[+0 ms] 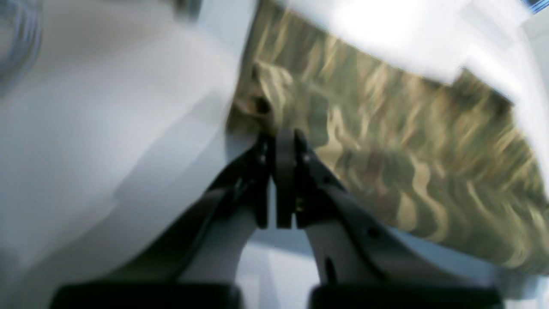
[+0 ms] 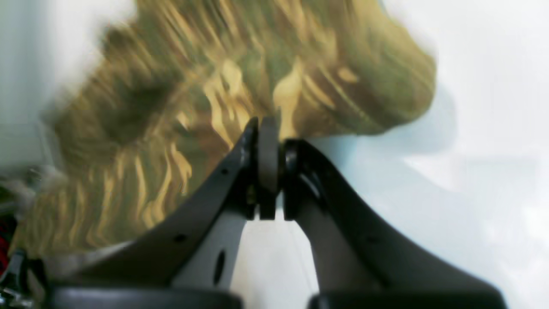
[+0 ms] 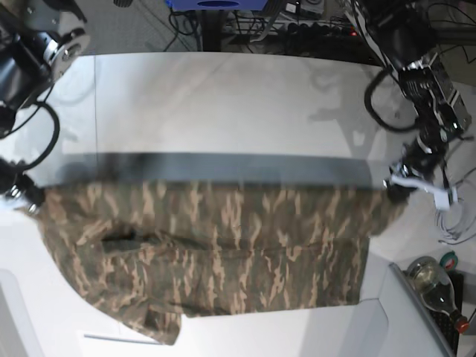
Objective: Layout the t-shirt on the table in an organized manner, then fold the t-shirt properly
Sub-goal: 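Lift the held edge with both grippers and lay it back down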
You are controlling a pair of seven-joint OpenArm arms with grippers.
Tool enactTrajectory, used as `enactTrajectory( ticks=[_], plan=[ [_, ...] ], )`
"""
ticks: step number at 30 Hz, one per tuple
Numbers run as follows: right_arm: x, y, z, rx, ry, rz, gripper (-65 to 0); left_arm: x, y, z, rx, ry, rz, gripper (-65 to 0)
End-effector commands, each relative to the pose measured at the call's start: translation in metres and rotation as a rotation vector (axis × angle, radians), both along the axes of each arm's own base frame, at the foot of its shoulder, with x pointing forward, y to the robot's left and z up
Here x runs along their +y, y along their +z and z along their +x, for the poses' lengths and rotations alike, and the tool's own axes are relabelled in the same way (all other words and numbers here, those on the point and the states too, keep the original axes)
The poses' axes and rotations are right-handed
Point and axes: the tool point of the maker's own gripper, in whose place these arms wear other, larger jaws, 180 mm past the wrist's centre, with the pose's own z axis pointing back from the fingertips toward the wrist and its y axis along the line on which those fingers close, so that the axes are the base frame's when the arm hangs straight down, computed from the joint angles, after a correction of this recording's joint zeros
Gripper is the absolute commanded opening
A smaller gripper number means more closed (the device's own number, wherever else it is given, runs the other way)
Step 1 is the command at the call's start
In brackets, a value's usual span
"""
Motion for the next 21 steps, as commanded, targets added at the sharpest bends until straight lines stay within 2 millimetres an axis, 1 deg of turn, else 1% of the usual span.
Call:
enactTrajectory(
  ticks=[1,2,6,8,10,12,13,14,15,17,18,19,20,21],
  plan=[
    [-0.010,0.010,0.007,-0.048,-0.011,-0.038,-64.8,0.013,0.006,-0.002,-0.038,0.034,0.022,-65.0],
    [-0.007,0.004,0.003,-0.044,-0.003,-0.050,-64.8,0.014,-0.005,-0.012,-0.028,0.046,0.018,-65.0],
    [0.000,-0.024,-0.018,-0.009,0.004,-0.067,-64.8,0.014,-0.038,-0.040,0.023,0.078,-0.009,-65.0],
    [0.000,-0.036,-0.032,0.022,-0.001,-0.061,-64.8,0.013,-0.048,-0.049,0.050,0.081,-0.019,-65.0],
    [0.005,-0.043,-0.041,0.040,-0.001,-0.051,-64.8,0.014,-0.049,-0.054,0.058,0.082,-0.014,-65.0],
    [0.008,-0.039,-0.042,0.028,0.004,-0.063,-64.8,0.016,-0.043,-0.055,0.047,0.077,0.003,-65.0],
    [0.009,-0.035,-0.040,0.017,0.007,-0.070,-64.8,0.016,-0.038,-0.052,0.034,0.075,0.011,-65.0],
    [0.009,-0.030,-0.034,-0.002,0.008,-0.075,-64.8,0.016,-0.035,-0.049,0.025,0.072,0.017,-65.0],
    [0.009,-0.022,-0.025,-0.027,0.009,-0.081,-64.8,0.017,-0.026,-0.040,-0.001,0.069,0.024,-65.0],
    [0.007,-0.001,0.000,-0.087,0.011,-0.091,-64.8,0.017,0.000,-0.016,-0.062,0.057,0.042,-65.0],
    [0.007,0.009,0.009,-0.107,0.018,-0.092,-64.8,0.015,0.010,-0.008,-0.073,0.042,0.049,-65.0],
    [0.006,0.024,0.020,-0.135,0.027,-0.101,-64.8,0.015,0.026,0.003,-0.093,0.029,0.061,-65.0],
    [0.006,0.035,0.027,-0.155,0.033,-0.114,-64.8,0.014,0.039,0.010,-0.104,0.016,0.076,-65.0],
    [0.006,0.039,0.026,-0.155,0.041,-0.121,-64.8,0.014,0.048,0.014,-0.111,0.007,0.093,-65.0]
  ],
)
